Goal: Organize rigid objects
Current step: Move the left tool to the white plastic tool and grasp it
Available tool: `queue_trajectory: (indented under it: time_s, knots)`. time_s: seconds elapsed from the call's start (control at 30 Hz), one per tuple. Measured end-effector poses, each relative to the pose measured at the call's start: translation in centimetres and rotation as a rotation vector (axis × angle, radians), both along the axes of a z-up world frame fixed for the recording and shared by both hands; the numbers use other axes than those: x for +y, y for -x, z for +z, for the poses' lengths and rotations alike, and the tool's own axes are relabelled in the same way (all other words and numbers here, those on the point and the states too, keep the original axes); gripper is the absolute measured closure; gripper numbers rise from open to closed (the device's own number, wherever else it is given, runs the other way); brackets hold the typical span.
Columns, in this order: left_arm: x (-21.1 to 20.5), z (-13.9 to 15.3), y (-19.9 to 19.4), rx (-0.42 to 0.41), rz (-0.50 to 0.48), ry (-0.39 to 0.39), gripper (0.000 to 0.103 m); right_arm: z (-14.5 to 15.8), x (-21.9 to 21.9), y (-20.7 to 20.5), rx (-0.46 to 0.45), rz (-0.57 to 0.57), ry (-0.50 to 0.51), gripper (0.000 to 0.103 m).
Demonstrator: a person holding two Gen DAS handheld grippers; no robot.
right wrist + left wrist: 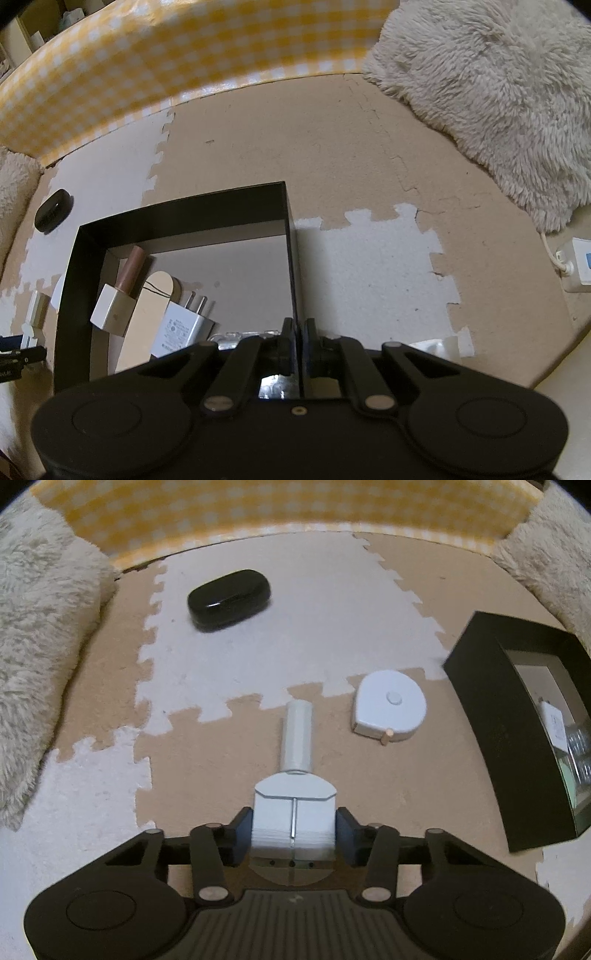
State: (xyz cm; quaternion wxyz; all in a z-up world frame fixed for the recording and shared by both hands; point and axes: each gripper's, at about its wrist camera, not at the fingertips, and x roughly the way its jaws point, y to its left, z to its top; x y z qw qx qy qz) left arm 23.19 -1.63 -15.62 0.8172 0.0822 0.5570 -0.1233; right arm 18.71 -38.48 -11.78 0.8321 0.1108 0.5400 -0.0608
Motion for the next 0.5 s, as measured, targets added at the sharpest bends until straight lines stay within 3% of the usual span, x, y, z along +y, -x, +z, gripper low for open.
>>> queue_trajectory:
  time_s: [0.13,0.33,0.5]
  knots:
    - [0.4,0.1,0.1,-0.003,0.037,0.032,0.055,-0.1,0.1,0.0,0.006,0.008,0.007,0.098]
    - [1.2,1.3,0.1,-0.010,0.135,0.148,0.056,-0.2,0.3,-0.1,0.018,0.019,0.014,0.099]
    - [0.6,3.1,0.6,-0.046,0.136,0.225,0.056,-0.2,0.3,-0.1,0.020,0.021,0.017,0.099]
